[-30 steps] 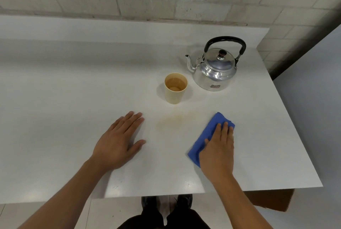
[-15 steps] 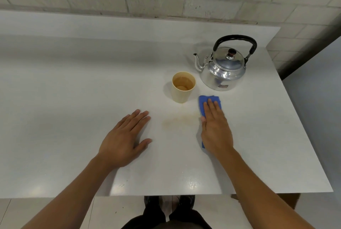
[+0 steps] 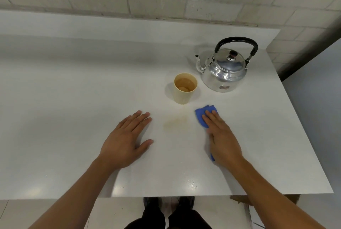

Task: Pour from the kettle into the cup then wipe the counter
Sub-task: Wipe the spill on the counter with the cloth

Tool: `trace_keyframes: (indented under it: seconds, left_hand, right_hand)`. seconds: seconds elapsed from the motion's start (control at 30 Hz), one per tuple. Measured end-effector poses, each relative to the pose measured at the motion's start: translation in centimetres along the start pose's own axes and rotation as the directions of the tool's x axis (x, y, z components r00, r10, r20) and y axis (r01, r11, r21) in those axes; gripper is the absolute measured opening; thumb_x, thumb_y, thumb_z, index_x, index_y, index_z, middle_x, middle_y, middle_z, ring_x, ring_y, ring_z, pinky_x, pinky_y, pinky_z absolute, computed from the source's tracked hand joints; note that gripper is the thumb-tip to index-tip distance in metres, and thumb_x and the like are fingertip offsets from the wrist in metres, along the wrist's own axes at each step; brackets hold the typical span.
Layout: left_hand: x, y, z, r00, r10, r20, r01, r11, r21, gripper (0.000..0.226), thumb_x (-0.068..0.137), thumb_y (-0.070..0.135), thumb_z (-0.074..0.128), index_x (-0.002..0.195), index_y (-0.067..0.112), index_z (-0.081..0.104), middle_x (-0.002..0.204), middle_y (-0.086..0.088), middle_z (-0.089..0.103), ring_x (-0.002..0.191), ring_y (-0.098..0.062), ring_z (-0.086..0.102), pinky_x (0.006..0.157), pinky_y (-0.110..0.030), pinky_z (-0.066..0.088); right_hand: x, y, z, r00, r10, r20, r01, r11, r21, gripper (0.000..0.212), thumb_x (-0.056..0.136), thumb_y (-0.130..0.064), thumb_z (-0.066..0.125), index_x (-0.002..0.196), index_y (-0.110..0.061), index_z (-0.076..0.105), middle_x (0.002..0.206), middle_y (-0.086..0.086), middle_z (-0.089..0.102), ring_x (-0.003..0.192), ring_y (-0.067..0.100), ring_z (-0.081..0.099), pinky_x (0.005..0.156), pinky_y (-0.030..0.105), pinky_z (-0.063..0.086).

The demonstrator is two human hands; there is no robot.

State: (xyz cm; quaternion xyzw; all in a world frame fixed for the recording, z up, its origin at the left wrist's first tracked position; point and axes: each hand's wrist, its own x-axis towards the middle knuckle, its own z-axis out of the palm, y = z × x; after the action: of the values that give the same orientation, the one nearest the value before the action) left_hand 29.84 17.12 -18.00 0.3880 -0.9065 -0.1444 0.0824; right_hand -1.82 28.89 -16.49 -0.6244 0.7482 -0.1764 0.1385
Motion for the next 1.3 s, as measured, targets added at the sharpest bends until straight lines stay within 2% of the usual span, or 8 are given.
trace_keyframes:
  seconds: [0.2, 0.33, 0.5, 0.7, 0.87, 1.07, 1.2, 1.3]
  left_hand:
    - [-0.1, 0.3, -0.2, 1.0, -0.003, -0.015, 0.003, 0.999, -0.033, 0.07, 0.101, 0.059, 0.046, 0.159, 0.022, 0.038, 0.169, 0.009, 0.03, 0.159, -0.011, 0.019, 0.128, -0.036, 0.021]
    - [0.0, 0.2, -0.2, 1.0, 0.0, -0.01, 0.0, 1.0, -0.026, 0.071, 0.101, 0.063, 0.042, 0.16, 0.023, 0.036, 0.169, 0.01, 0.029, 0.159, -0.009, 0.017, 0.128, -0.029, 0.014]
    - [0.0, 0.2, -0.3, 1.0, 0.003, -0.007, -0.003, 1.0, -0.022, 0.07, 0.101, 0.062, 0.044, 0.16, 0.024, 0.036, 0.169, 0.011, 0.028, 0.159, -0.008, 0.014, 0.128, -0.032, 0.016]
    - [0.0, 0.3, -0.6, 1.0, 0.006, -0.011, -0.006, 0.999, -0.032, 0.073, 0.1, 0.064, 0.045, 0.159, 0.023, 0.037, 0.169, 0.01, 0.029, 0.159, -0.01, 0.018, 0.128, -0.032, 0.017]
    - [-0.1, -0.1, -0.4, 1.0, 0.015, 0.025, -0.013, 0.999, -0.049, 0.103, 0.086, 0.085, 0.047, 0.164, 0.022, 0.024, 0.171, 0.013, 0.019, 0.16, -0.007, 0.009, 0.129, -0.03, 0.009]
    - [-0.2, -0.5, -0.6, 0.995, 0.044, 0.089, -0.038, 0.997, -0.064, 0.124, 0.073, 0.094, 0.052, 0.165, 0.019, 0.016, 0.173, 0.012, 0.009, 0.16, -0.005, -0.001, 0.129, -0.028, 0.002]
    - [-1.0, -1.2, -1.2, 0.997, 0.038, 0.061, -0.031, 0.994, -0.108, 0.116, 0.076, 0.092, 0.052, 0.165, 0.023, 0.021, 0.172, 0.015, 0.013, 0.158, 0.001, -0.002, 0.129, -0.027, 0.007]
    - [-1.8, -2.1, -2.0, 1.0, -0.005, 0.031, 0.008, 0.997, -0.074, 0.109, 0.081, 0.089, 0.05, 0.163, 0.022, 0.026, 0.172, 0.013, 0.018, 0.16, -0.005, 0.004, 0.129, -0.034, 0.014]
  right_hand:
    - [-0.8, -7.7, 4.7, 0.961, -0.268, 0.066, 0.267, 0.964, 0.017, 0.061, 0.094, -0.003, 0.051, 0.153, -0.013, 0.038, 0.162, 0.0, 0.028, 0.152, 0.017, 0.017, 0.123, 0.036, 0.018]
    - [-3.3, -6.4, 3.6, 0.898, -0.413, 0.151, 0.398, 0.91, 0.117, 0.059, 0.09, 0.0, 0.056, 0.146, -0.017, 0.05, 0.159, -0.006, 0.038, 0.151, 0.011, 0.023, 0.121, 0.03, 0.02]
    - [-2.2, -2.0, 0.5, 0.957, -0.276, 0.087, 0.266, 0.958, 0.105, 0.054, 0.093, 0.005, 0.051, 0.144, -0.013, 0.052, 0.157, -0.004, 0.04, 0.149, 0.013, 0.028, 0.12, 0.035, 0.026]
    - [2.6, -5.5, 3.0, 0.967, -0.245, 0.062, 0.246, 0.969, -0.01, 0.06, 0.091, -0.004, 0.045, 0.15, -0.009, 0.042, 0.16, 0.003, 0.033, 0.15, 0.018, 0.022, 0.121, 0.031, 0.017]
    - [2.9, -8.5, 5.1, 0.924, -0.369, 0.102, 0.374, 0.927, -0.037, 0.064, 0.093, -0.006, 0.053, 0.154, -0.013, 0.034, 0.163, 0.002, 0.029, 0.153, 0.018, 0.016, 0.123, 0.034, 0.015]
    - [-1.5, -6.7, 3.0, 0.804, -0.546, 0.234, 0.523, 0.838, 0.158, 0.056, 0.094, 0.003, 0.054, 0.148, -0.013, 0.047, 0.159, 0.0, 0.036, 0.152, 0.015, 0.02, 0.123, 0.03, 0.016]
    - [-2.1, -2.2, 0.0, 0.897, -0.416, 0.147, 0.395, 0.906, 0.152, 0.056, 0.09, 0.009, 0.053, 0.143, -0.012, 0.053, 0.155, -0.001, 0.043, 0.149, 0.015, 0.029, 0.12, 0.033, 0.024]
    - [-0.5, -0.8, -0.3, 0.965, -0.248, 0.089, 0.238, 0.965, 0.108, 0.059, 0.095, 0.008, 0.052, 0.148, -0.016, 0.045, 0.159, -0.004, 0.035, 0.15, 0.016, 0.027, 0.121, 0.036, 0.025]
